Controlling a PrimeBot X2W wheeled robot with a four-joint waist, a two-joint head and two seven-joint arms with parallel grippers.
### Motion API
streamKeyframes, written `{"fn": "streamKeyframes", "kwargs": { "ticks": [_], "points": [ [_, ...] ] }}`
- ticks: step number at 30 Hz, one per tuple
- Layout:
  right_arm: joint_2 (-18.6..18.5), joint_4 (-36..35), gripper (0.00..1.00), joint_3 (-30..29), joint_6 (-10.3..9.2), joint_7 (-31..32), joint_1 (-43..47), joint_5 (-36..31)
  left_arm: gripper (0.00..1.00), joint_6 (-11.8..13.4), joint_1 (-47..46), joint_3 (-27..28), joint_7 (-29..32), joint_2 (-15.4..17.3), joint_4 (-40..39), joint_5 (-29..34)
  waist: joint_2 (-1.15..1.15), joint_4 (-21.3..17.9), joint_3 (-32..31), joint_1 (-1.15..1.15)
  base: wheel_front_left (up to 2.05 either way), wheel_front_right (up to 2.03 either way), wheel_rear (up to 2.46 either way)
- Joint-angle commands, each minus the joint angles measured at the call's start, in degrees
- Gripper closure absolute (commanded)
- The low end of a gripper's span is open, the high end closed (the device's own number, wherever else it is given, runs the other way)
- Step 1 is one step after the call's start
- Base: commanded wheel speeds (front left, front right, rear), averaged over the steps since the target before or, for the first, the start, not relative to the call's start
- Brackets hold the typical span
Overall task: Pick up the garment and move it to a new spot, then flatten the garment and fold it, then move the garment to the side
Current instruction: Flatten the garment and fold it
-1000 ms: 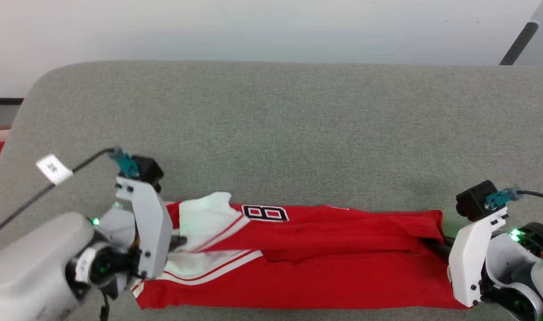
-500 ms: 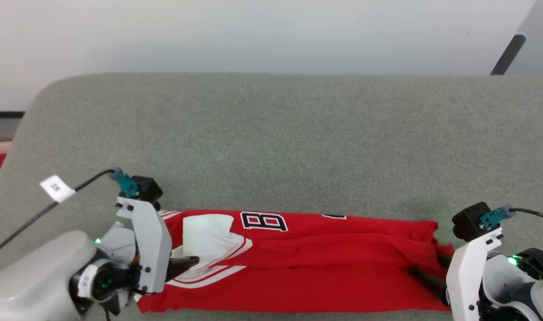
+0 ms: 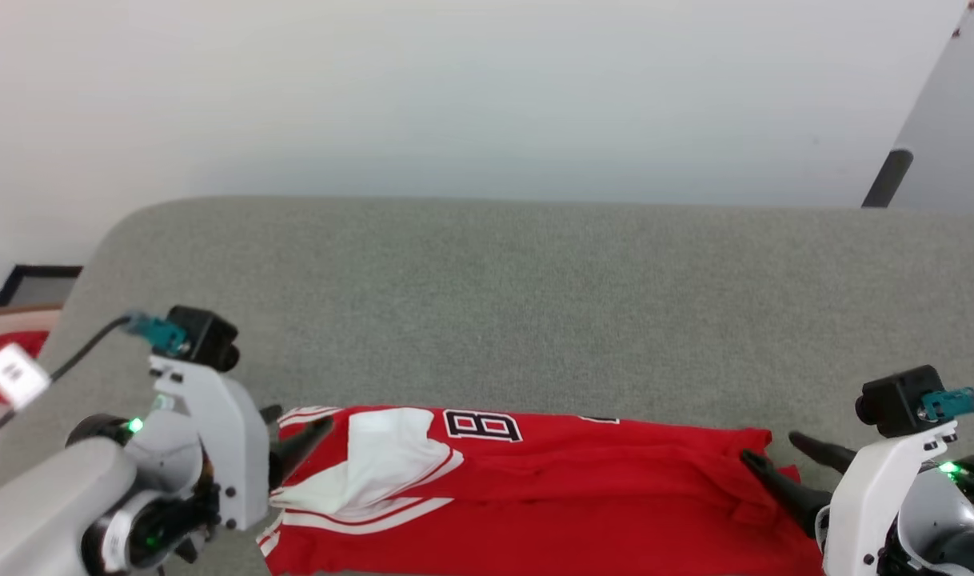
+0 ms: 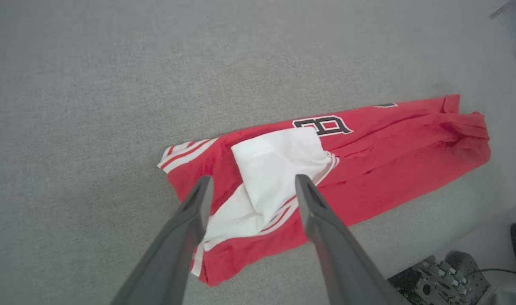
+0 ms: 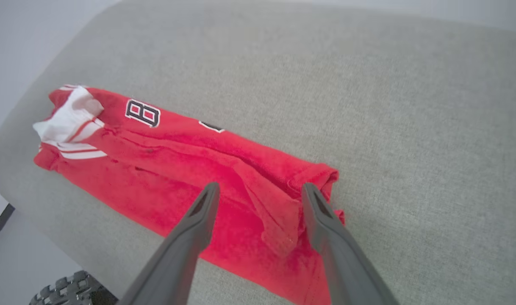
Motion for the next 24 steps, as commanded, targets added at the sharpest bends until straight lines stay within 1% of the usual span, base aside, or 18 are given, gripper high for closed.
{"fn": "streamKeyframes", "kwargs": {
  "ticks": [1,4,9,13,17,20,22,24],
  "points": [
    [0.2,-0.8,0.00,-0.1,-0.04,-1.2,0.9,-0.8,0.00,-0.2,1.3,0.3,-1.7,0.5,-0.1,1.2,0.00,0.4,-1.2,0.00,0.00,0.00,0.00],
    [1.4,-1.3,0.00,-1.2,-0.04,-5.1,2.0,-1.7,0.00,-0.4,3.4,1.2,-7.8,0.6,-0.1,2.8,0.00,0.7,-1.8,0.00,0.00,0.00,0.00],
    [2.1,-0.4,0.00,-2.6,-0.04,-11.5,3.5,-3.7,0.00,-1.0,6.8,2.5,-18.5,0.5,0.8,6.2,0.00,1.0,-2.7,0.00,0.00,0.00,0.00],
    [2.7,0.7,0.00,-3.7,-0.04,-16.5,5.0,-4.9,0.00,-1.3,9.7,3.3,-26.4,-0.3,2.5,8.1,0.00,1.3,-3.4,0.00,0.00,0.00,0.00],
    [3.4,2.6,0.00,-6.1,-0.04,-20.0,6.7,-5.3,0.00,-1.2,12.8,4.3,-34.4,-1.3,4.5,9.8,0.00,1.6,-3.9,0.00,0.00,0.00,0.00],
    [4.0,4.1,0.00,-8.0,-0.04,-21.9,8.1,-5.5,0.00,-0.6,15.3,6.3,-37.2,-2.4,5.7,11.3,0.00,1.7,-4.3,0.00,0.00,0.00,0.00],
    [3.9,4.8,0.00,-9.1,-0.04,-22.5,8.9,-5.7,0.00,-1.0,17.5,8.1,-37.8,-3.5,6.3,11.8,0.00,1.9,-4.5,0.00,0.00,0.00,0.00],
    [4.3,5.4,0.00,-10.2,-0.04,-23.1,9.7,-5.6,0.00,-0.9,19.1,12.4,-38.0,-5.0,6.5,14.2,0.00,2.0,-4.7,0.00,0.00,0.00,0.00]
  ]
}}
